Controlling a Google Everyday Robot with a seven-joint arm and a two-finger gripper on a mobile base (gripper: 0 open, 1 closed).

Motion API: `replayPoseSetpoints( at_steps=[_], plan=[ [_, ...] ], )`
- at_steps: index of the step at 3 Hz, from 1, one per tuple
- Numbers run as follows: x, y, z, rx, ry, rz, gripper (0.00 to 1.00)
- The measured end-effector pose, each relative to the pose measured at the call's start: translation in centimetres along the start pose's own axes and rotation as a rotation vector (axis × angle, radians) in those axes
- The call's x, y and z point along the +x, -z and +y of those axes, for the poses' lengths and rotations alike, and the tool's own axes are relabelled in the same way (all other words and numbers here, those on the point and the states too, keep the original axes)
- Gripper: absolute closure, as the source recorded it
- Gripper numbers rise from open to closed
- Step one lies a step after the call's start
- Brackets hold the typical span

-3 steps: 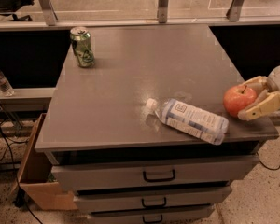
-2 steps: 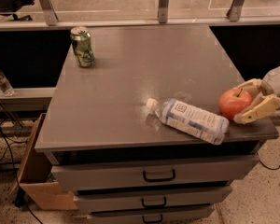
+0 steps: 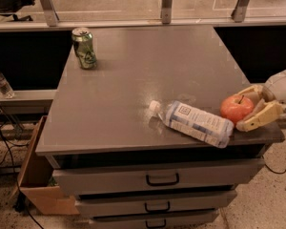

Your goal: Move apple near blue plastic bottle

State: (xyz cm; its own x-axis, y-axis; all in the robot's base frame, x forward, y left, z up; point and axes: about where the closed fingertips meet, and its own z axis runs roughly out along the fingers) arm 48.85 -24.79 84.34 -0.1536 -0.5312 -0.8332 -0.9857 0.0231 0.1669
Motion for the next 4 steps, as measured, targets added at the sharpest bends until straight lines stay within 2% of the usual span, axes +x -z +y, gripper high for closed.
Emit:
replayPoseSetpoints(
  at_steps=[2, 3, 4],
  plan=[
    [0.5, -0.5, 0.3, -0.013, -0.012, -0.001, 0.12],
    [0.6, -0.4, 0.5, -0.011, -0.016, 0.001, 0.0],
    [0.2, 0.9, 0.7, 0.017, -0.007, 0.003, 0.0]
  ],
)
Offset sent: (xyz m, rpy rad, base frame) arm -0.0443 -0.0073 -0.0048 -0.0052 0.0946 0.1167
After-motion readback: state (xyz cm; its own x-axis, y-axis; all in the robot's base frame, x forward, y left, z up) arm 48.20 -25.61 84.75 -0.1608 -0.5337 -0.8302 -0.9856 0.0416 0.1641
